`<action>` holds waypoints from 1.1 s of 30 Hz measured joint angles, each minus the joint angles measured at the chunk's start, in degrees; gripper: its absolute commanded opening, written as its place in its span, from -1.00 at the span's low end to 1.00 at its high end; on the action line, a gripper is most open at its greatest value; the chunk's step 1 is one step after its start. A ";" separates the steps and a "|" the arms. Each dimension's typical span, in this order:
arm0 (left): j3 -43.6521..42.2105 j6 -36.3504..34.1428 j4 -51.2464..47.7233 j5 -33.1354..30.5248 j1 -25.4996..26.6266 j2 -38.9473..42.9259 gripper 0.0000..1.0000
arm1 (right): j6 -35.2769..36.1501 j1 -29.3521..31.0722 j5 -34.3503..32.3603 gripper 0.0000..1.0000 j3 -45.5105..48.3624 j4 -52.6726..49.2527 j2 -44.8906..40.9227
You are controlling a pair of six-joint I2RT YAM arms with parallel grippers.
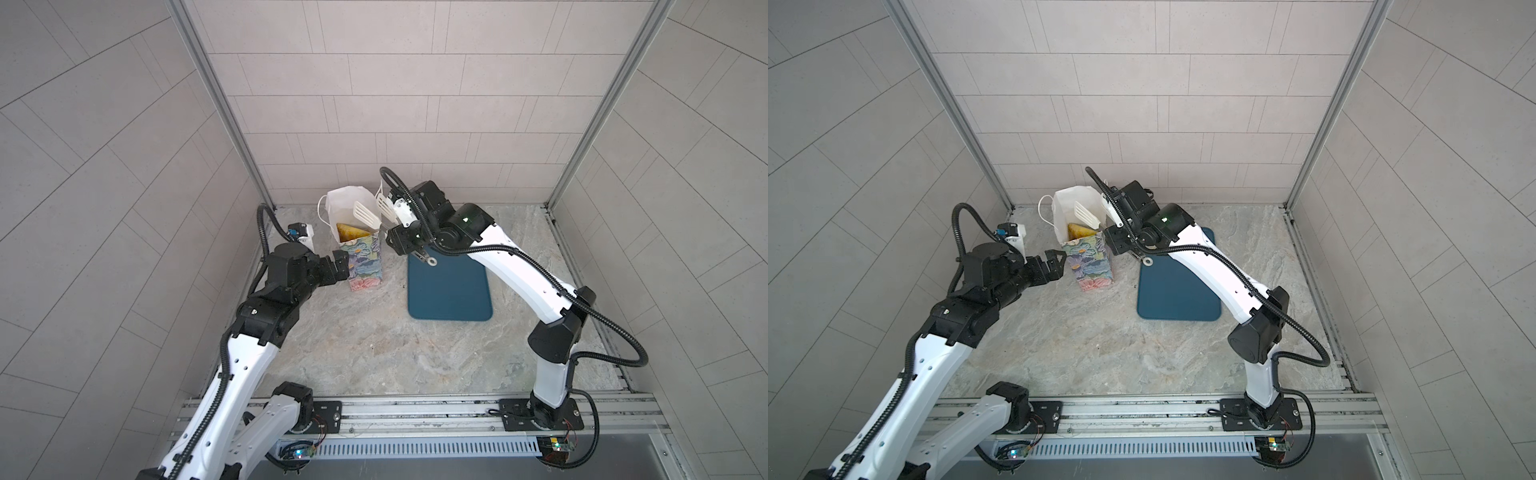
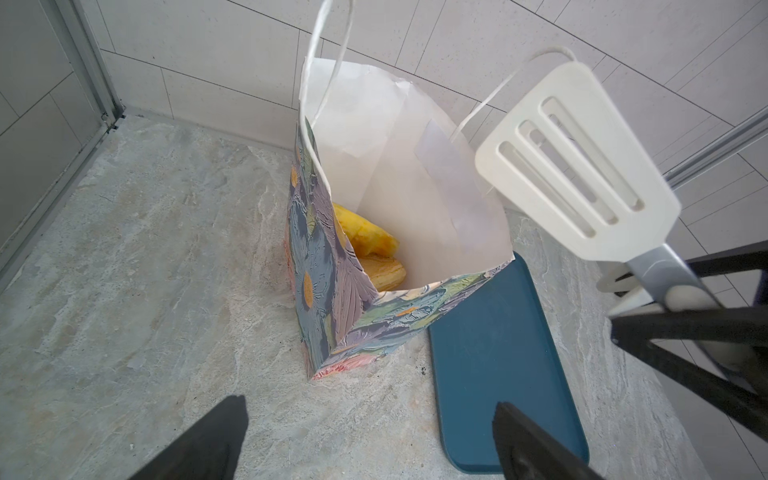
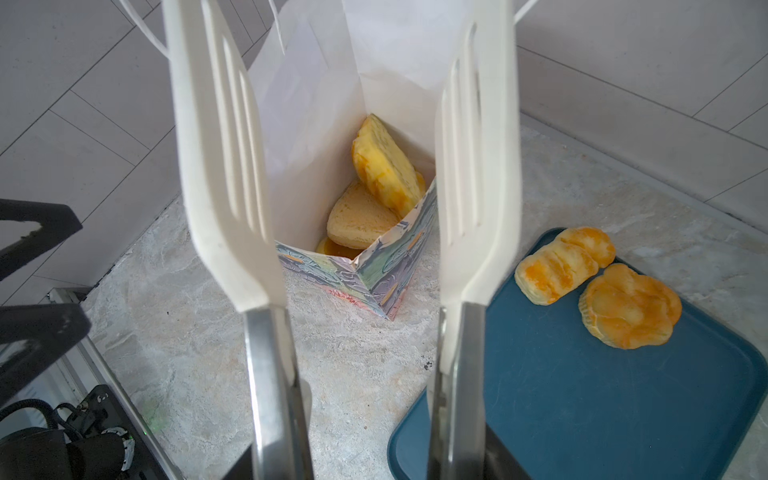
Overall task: Place the fake bread into the paper bag
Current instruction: 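Move the empty tongs with the right gripper back over the teal tray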
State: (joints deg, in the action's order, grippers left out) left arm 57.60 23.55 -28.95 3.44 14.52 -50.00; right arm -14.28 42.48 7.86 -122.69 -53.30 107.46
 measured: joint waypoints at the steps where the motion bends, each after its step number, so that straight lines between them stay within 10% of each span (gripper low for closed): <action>1: 0.00 0.00 0.02 0.15 0.00 0.00 1.00 | 0.26 0.00 -0.17 0.17 0.00 -0.09 -0.39; 33: -0.02 0.02 0.07 1.44 0.50 -0.79 1.00 | 4.55 -8.57 -17.38 0.17 31.87 2.49 -21.46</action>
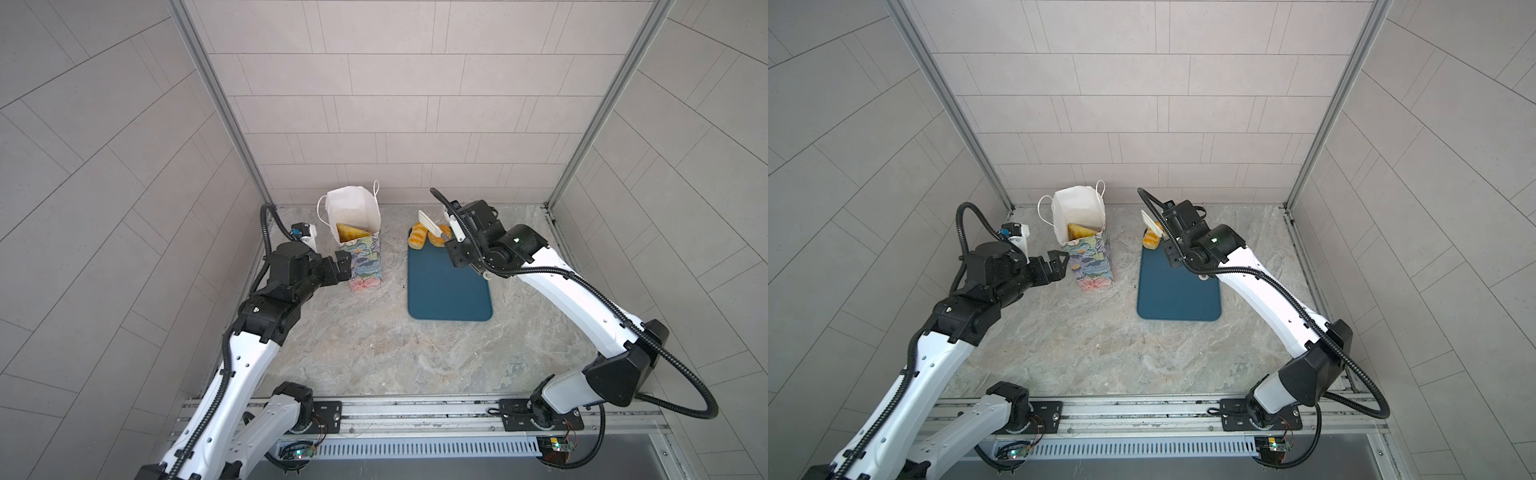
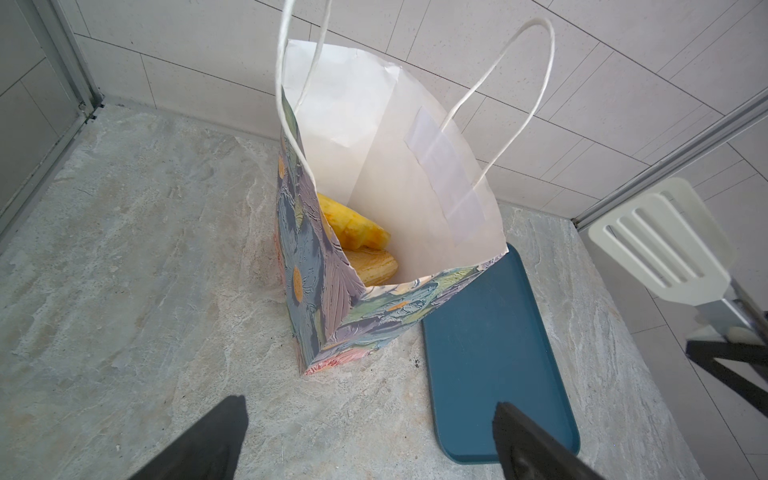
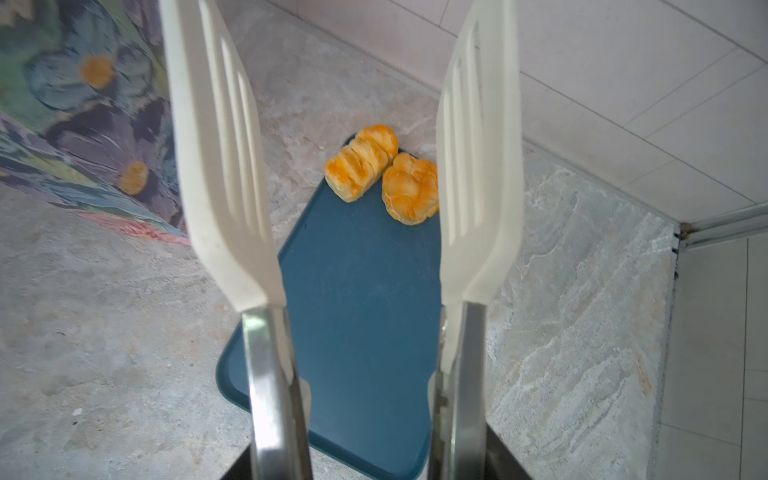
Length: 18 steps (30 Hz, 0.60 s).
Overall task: Place the fake bread into the paper bag
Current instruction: 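Move the empty tongs with the right gripper back over the teal tray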
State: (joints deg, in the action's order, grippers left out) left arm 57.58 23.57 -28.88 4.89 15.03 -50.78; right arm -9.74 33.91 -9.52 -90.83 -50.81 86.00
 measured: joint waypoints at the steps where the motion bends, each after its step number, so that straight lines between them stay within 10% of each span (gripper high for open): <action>1: 0.00 0.00 0.00 0.00 0.00 0.00 1.00 | -0.17 -0.24 -0.37 0.17 0.79 0.00 0.02; 18: -0.50 -0.02 -0.04 -0.17 0.00 0.07 1.00 | -2.75 -5.55 -4.52 0.15 2.14 -1.36 13.09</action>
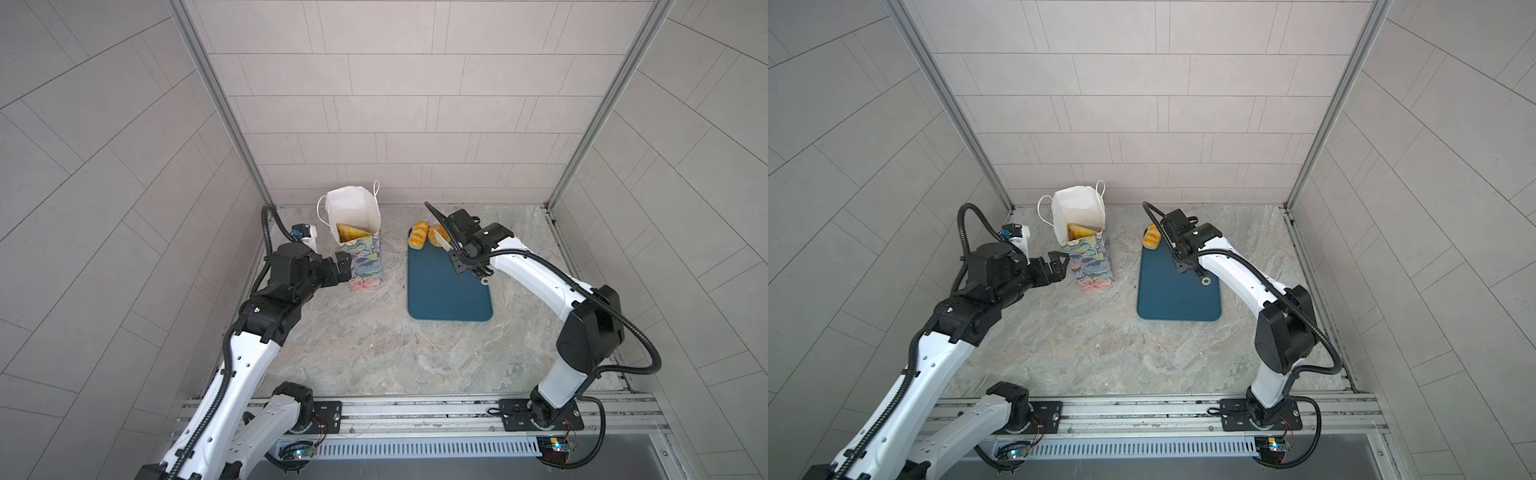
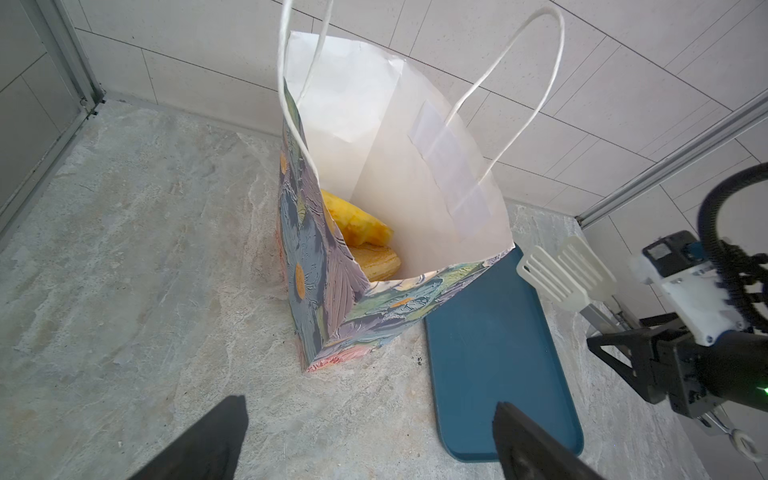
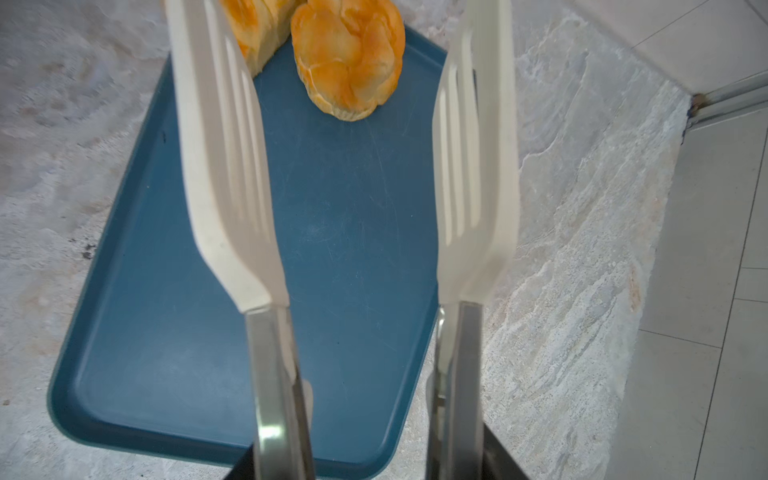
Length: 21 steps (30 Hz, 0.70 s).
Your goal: Place the fake bread into the paper bag
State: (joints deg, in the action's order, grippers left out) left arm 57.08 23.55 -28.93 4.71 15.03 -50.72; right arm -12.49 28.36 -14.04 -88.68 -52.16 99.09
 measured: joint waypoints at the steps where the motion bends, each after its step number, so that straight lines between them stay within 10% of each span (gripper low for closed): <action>1: 0.00 -0.02 -0.04 0.02 0.00 -0.02 1.00 | 0.00 -0.24 -0.04 0.15 -0.31 -0.22 0.87; 21: -0.83 -0.66 -0.52 -0.26 0.00 0.76 1.00 | 1.62 -5.40 3.96 0.22 -4.63 0.81 11.02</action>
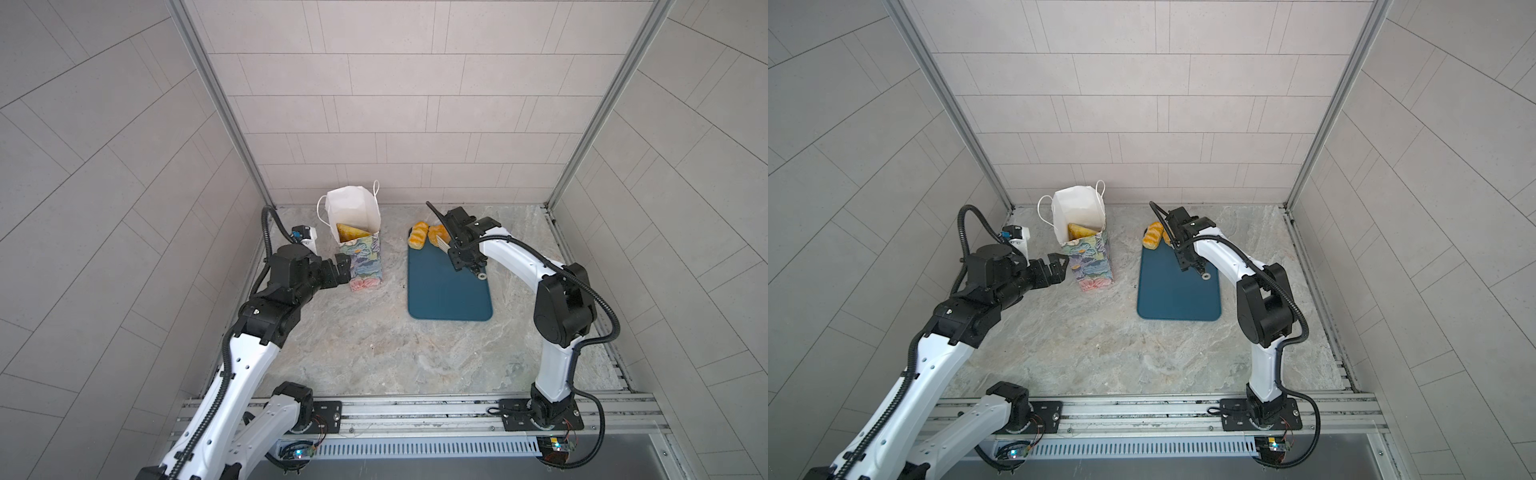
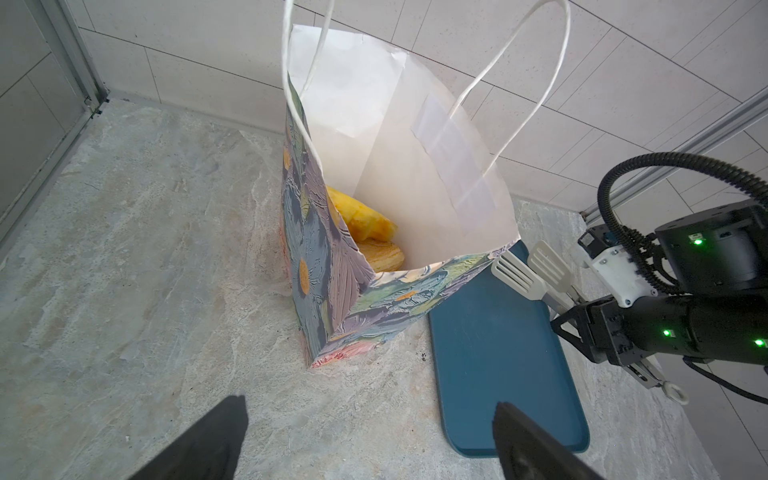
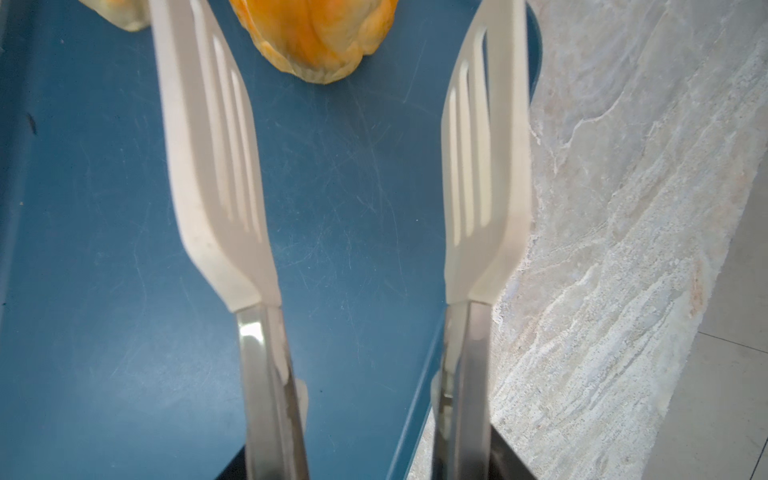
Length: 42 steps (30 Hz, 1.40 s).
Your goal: Place the fake bread into the paper bag
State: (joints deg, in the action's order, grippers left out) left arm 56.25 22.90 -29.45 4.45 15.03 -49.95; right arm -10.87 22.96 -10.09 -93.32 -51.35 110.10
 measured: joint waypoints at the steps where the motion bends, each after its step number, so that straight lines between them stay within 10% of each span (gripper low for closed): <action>1: -0.11 0.00 -0.02 -0.02 0.00 0.07 1.00 | 0.20 -0.15 0.28 0.22 0.00 0.13 0.17; 42: -0.68 0.00 -0.96 -0.90 0.00 1.86 1.00 | 3.45 -4.48 10.75 0.24 -7.15 3.17 9.49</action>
State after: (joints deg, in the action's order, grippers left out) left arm 55.57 22.90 -30.41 3.55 15.03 -48.10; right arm -7.42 18.48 0.67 -100.47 -48.18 119.59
